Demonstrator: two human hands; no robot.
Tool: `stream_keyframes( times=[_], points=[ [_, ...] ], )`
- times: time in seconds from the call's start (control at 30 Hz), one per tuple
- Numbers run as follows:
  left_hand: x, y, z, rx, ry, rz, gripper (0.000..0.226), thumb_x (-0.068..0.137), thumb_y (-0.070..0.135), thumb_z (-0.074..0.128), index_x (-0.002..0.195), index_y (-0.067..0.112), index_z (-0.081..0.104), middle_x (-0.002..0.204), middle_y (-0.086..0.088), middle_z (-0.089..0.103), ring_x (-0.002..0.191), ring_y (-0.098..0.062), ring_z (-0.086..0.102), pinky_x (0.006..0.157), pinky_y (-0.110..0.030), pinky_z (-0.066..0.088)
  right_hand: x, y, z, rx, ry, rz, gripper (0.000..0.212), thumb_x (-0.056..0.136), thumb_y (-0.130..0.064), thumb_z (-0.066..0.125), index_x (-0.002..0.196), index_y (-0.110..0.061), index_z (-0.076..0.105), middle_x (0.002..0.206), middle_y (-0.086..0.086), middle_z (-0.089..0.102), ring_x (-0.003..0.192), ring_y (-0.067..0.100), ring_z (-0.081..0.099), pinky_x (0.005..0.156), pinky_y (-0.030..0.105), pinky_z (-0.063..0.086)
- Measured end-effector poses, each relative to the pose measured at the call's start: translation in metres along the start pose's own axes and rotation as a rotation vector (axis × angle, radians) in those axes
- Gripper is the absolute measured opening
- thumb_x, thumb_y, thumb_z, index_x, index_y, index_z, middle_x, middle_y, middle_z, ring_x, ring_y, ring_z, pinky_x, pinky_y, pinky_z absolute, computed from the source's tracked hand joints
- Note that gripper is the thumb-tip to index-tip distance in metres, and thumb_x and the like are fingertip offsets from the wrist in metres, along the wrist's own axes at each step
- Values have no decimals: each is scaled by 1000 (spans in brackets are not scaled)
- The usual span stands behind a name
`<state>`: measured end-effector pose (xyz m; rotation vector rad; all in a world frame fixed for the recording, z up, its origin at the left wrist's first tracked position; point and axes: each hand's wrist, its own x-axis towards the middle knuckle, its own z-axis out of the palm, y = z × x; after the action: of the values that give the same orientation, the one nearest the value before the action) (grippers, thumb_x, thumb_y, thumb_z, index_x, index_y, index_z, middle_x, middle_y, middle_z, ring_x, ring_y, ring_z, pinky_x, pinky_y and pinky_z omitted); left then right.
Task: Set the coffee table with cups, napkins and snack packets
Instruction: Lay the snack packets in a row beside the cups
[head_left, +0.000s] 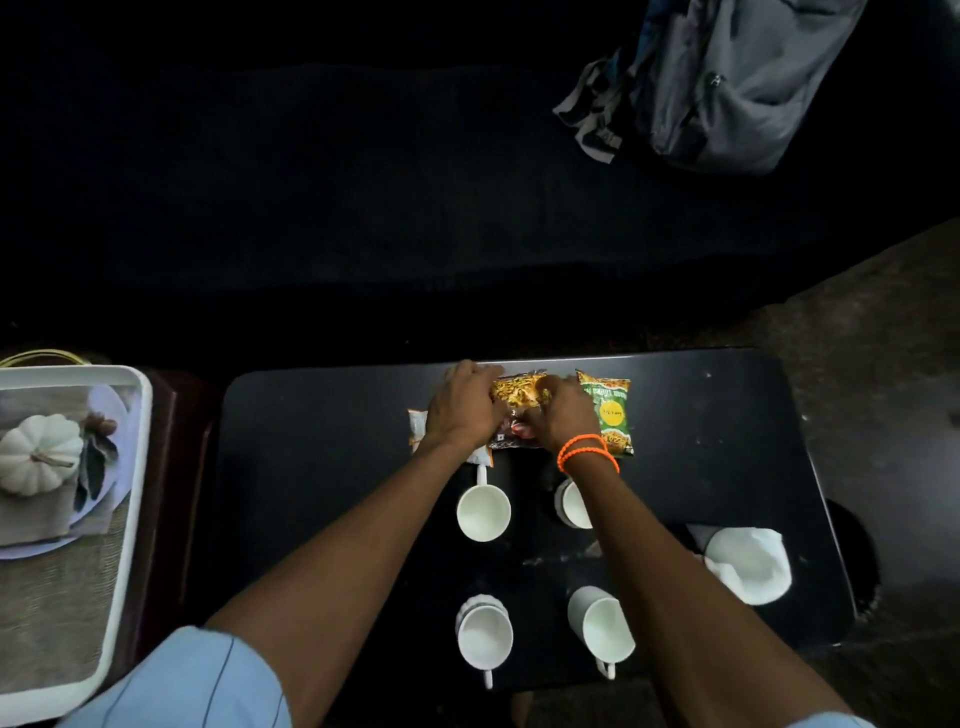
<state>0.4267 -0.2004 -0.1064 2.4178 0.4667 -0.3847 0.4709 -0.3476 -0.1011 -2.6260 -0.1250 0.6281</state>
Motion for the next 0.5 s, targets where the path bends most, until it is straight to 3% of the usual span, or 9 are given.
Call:
stream_keyframes(
  times=[0.13,0.5],
  points=[
    [-3,-5,10,198,-65,161,54,93,44,66,145,39,53,150,-4,50,139,-27,43,112,-45,34,-3,-4,-1,5,-24,-82,57,80,-20,81,133,-15,61,132,16,61,120,34,60,100,41,51],
    [-11,-19,26,265,-48,182,58,95,48,65,149,42,46,160,-3,43,144,-28,40,113,-47,32,-5,3,4,0,-78,-139,60,77,-9,84,133,-15,64,140,18,53,125,35,57,106,40,50]
  ],
)
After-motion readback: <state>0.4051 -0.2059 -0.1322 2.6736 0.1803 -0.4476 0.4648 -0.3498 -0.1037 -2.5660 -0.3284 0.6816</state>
